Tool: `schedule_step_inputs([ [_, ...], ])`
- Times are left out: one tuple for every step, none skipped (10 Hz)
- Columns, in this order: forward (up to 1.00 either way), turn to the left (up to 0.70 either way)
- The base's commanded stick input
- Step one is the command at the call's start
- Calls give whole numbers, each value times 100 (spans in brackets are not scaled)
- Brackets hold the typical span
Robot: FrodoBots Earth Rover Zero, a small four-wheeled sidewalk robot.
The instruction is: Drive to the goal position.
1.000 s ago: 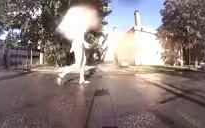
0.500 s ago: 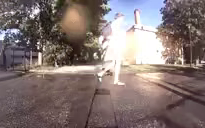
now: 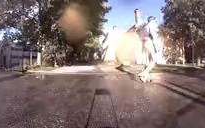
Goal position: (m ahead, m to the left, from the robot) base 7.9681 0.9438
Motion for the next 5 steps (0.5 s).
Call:
schedule_step_inputs([
  [50, 0],
  [50, 0],
  [50, 0],
  [50, 0],
  [50, 0],
])
